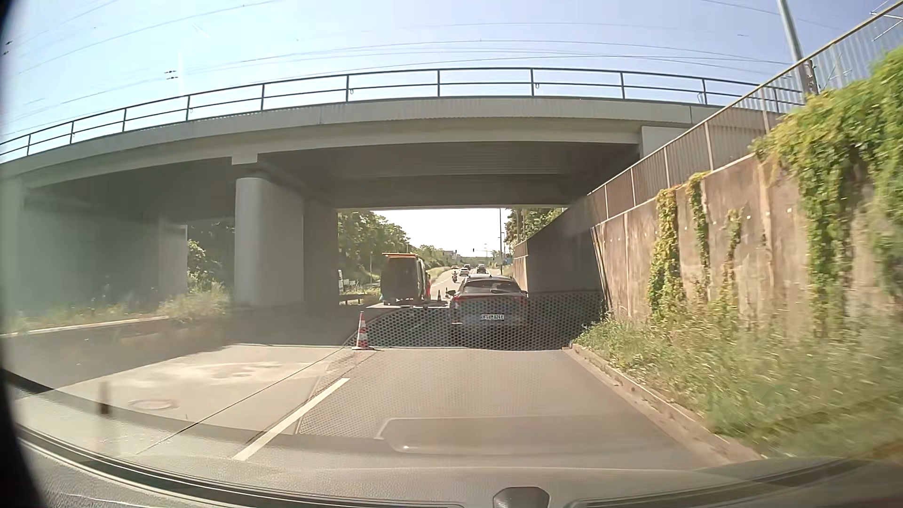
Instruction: Follow the waypoints while adhering to traffic rules and regulations
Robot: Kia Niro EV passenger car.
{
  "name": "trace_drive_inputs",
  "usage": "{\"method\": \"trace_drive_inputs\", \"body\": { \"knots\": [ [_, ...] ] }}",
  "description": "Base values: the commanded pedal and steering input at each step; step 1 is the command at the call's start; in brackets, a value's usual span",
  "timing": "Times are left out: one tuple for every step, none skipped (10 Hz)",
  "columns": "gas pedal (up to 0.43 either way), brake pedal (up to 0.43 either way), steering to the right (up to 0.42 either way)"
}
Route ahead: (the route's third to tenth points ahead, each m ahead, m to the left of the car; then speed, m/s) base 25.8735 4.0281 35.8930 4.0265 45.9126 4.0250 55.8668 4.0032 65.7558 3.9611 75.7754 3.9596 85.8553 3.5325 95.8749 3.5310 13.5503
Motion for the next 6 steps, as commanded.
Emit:
{"method": "trace_drive_inputs", "body": {
  "knots": [
    [0.000,0.104,-0.003],
    [0.000,0.098,-0.003],
    [0.000,0.091,-0.002],
    [0.000,0.085,-0.003],
    [0.000,0.085,-0.002],
    [0.000,0.085,-0.002]
  ]
}}
